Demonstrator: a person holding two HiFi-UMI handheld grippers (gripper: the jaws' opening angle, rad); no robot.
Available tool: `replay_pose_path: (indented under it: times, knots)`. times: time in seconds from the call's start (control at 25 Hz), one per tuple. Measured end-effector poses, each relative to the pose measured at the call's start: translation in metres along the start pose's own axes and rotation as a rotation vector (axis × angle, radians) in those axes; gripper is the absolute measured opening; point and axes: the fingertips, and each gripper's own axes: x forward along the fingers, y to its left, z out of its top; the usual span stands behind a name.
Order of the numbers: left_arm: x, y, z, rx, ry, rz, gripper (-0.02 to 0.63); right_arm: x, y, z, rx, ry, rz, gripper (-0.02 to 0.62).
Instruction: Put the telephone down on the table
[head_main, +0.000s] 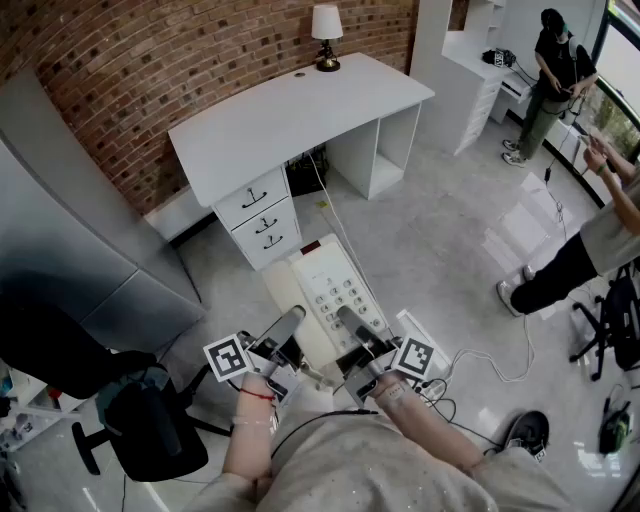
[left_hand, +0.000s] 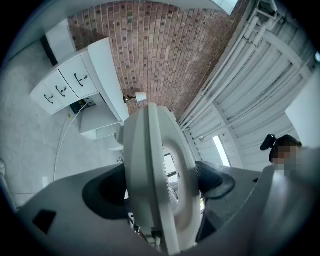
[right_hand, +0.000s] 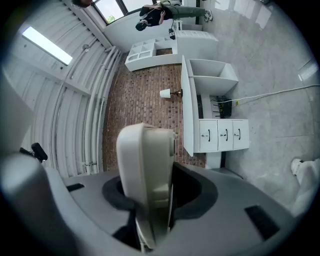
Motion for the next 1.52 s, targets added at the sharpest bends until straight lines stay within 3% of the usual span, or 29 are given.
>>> replay_pose_path:
  times: [0.52,0.88,1.24,1.52]
  knots:
    - [-0.001,0.0,0.005,-0.022,-0.003,0.0,0.422,0.007,0.002,-0.001,-0.01,0.007,0.011,0.169]
    - [0.01,0.013,0.045,0.018,0.027,-0.014,0.42,0.046,-0.008,0.009,-0.029,-0.001,0.011,0.169]
    - [0.039,0.024,0.066,0.015,0.057,-0.053,0.42,0.065,-0.015,0.034,-0.023,-0.033,-0.008,0.169]
    - [0.049,0.041,0.107,-0.011,0.094,-0.036,0.422,0.107,-0.02,0.041,-0.019,-0.068,-0.008,0.169]
